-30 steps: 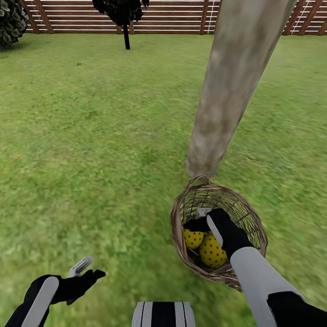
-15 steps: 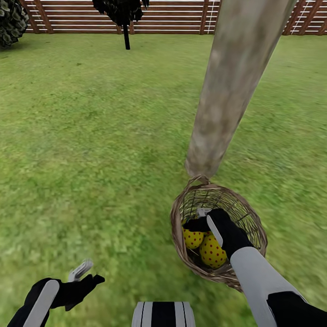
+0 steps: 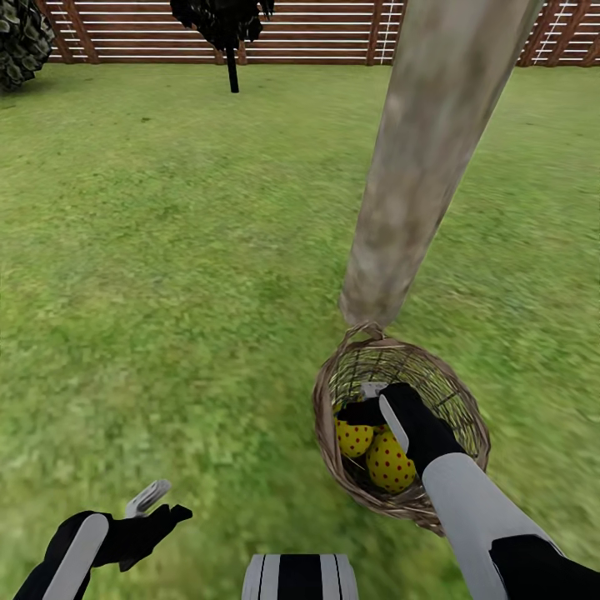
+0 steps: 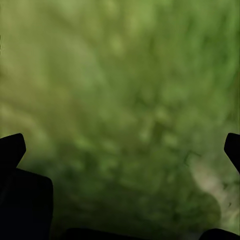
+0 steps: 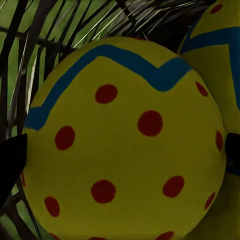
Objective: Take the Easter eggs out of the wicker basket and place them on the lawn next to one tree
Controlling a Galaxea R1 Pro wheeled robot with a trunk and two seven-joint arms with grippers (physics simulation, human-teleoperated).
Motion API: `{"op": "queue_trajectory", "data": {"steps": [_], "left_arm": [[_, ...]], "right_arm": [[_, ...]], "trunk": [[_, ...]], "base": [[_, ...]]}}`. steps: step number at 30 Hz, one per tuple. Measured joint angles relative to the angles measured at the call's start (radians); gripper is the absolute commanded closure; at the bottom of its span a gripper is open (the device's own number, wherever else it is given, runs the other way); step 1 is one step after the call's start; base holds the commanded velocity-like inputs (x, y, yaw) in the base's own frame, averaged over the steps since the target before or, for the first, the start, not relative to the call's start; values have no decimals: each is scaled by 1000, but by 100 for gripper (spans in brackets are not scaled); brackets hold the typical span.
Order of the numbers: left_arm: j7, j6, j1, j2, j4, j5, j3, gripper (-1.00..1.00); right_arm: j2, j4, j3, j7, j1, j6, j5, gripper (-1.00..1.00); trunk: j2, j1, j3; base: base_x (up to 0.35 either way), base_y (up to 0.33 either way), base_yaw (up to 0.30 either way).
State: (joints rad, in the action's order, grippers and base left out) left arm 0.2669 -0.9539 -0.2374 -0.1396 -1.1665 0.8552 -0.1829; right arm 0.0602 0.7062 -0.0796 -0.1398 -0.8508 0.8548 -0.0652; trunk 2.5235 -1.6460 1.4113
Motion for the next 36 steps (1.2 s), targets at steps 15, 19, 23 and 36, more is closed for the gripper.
{"op": "queue_trajectory", "data": {"steps": [15,19,23,36], "left_arm": [[0,0,2,0,0,-1,-1,-100],[1,0,2,0,0,-2,-2,-100],[1,0,3,0,0,-3,-2,-100],[-3,38,27,7,6,4,-4,-100]], "right_arm": [[0,0,0,1,0,0,5,100],[0,0,-1,2,0,0,5,100],[0,0,-2,2,0,0,6,100],[-2,28,-7,3,1,0,5,100]], "trunk": [[-2,4,-31],[-3,5,-42],[-3,7,-58],[-5,9,-77]], "base": [[0,0,0],[0,0,0],[0,0,0],[0,0,0]]}}
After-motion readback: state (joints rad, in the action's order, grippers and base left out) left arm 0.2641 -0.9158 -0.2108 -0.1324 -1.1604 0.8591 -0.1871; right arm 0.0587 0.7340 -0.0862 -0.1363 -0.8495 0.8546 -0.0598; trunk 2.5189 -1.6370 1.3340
